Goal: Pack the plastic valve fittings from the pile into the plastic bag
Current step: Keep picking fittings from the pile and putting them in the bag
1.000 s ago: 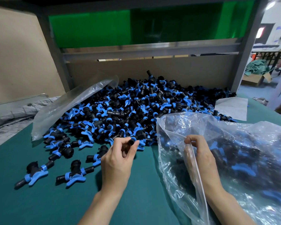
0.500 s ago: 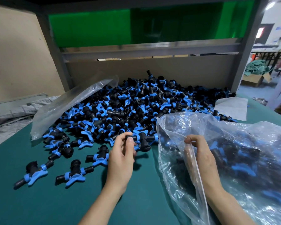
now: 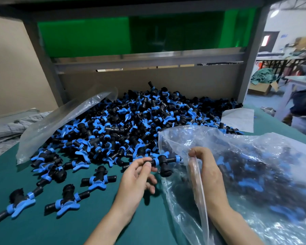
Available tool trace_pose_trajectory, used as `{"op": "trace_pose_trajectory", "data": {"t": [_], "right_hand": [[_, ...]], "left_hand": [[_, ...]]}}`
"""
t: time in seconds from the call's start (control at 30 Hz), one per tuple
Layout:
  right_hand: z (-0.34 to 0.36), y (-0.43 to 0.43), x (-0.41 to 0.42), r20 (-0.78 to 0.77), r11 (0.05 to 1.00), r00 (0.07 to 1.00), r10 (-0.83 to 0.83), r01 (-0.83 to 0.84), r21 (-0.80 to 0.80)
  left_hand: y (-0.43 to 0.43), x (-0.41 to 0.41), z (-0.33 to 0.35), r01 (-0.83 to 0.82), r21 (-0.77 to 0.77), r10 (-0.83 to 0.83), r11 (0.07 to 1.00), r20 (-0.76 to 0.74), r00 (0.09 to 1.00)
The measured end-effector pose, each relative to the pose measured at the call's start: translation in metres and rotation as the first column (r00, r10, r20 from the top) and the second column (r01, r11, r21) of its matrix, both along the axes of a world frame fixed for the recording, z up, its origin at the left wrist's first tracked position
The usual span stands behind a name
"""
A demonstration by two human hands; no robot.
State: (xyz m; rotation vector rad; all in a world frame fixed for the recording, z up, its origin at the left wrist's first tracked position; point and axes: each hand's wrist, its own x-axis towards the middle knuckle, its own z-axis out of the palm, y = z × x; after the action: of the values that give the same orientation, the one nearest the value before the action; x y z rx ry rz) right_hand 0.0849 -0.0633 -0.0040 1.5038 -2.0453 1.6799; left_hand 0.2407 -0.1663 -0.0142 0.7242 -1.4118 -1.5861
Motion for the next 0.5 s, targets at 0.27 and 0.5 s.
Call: {"op": "trace_pose_trajectory", "data": {"t": [0.27,0.5], "right_hand": [[0.041,0.012,-0.006,-0.106,0.998,0.994,-0.036,0.030,-0.057],[0.072,0.019,-0.008,-0.158,0.998,0.987,0.016,-0.026,-0.064]], "left_hand": [[0.020,-0.060,0.022,0.013,0.043,-0.013,0.999,-0.001,1.000],[0.031,-0.066,0.037,-0.014,-0.012,0.015,1.000,0.134,0.991]]}}
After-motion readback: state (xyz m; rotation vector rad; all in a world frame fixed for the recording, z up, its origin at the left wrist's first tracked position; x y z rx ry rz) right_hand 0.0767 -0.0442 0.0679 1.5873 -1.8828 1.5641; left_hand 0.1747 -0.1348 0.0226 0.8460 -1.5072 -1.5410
